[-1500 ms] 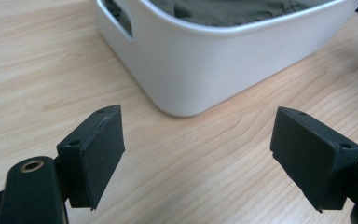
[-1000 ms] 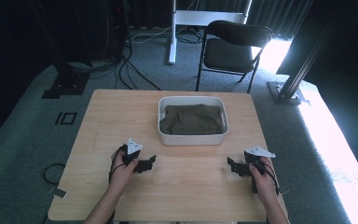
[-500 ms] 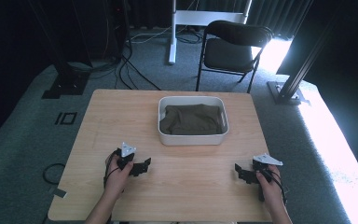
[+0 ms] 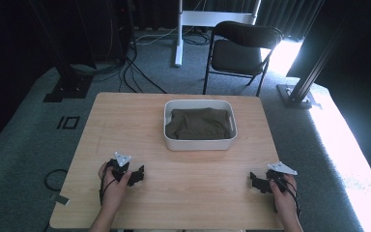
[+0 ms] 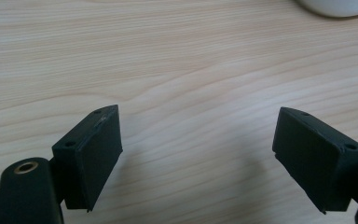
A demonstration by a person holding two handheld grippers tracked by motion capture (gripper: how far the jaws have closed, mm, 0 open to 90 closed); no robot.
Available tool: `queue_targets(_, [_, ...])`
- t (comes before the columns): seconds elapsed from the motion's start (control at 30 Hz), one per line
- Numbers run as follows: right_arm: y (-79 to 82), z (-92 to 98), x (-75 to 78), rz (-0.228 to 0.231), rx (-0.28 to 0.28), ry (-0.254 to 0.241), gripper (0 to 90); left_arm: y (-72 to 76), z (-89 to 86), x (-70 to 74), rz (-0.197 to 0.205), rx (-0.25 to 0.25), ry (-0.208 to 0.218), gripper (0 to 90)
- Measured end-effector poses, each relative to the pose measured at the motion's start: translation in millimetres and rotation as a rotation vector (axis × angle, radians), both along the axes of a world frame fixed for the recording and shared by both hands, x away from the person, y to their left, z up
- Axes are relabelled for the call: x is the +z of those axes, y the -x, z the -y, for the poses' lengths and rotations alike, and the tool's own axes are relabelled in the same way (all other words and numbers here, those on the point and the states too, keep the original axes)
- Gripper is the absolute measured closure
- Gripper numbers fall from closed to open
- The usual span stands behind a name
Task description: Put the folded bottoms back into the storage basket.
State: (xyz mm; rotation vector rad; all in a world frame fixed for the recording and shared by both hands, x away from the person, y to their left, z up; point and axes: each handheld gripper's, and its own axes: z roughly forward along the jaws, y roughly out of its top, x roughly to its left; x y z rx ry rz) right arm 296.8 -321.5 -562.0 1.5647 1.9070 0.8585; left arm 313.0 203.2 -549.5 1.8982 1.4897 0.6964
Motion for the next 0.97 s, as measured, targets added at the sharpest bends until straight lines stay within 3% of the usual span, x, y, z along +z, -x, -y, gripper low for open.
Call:
queue_targets(0.23, [0.2, 3.7, -0.9, -0.03, -0.044, -0.017, 12.3, 3.3, -15.7, -4.6, -0.026, 0.067, 0.023, 17.2])
queue_targets(0.43, [-0.1, 3.3, -0.9, -0.03, -0.047, -0.018, 12.2, 1.6, -20.6, -4.8, -0.039, 0.104, 0.004, 15.3])
queue_targets(0.57, [-0.7, 3.0, -1.0, -0.029, -0.046, -0.017, 12.0, -1.0, -21.0, -6.1, -0.062, 0.153, 0.004, 4.9])
queue_targets(0.97, [-1.6, 2.0, -1.0, -0.029, -0.043, -0.017, 12.1, -1.5, -21.2, -6.2, -0.066, 0.16, 0.003, 2.0])
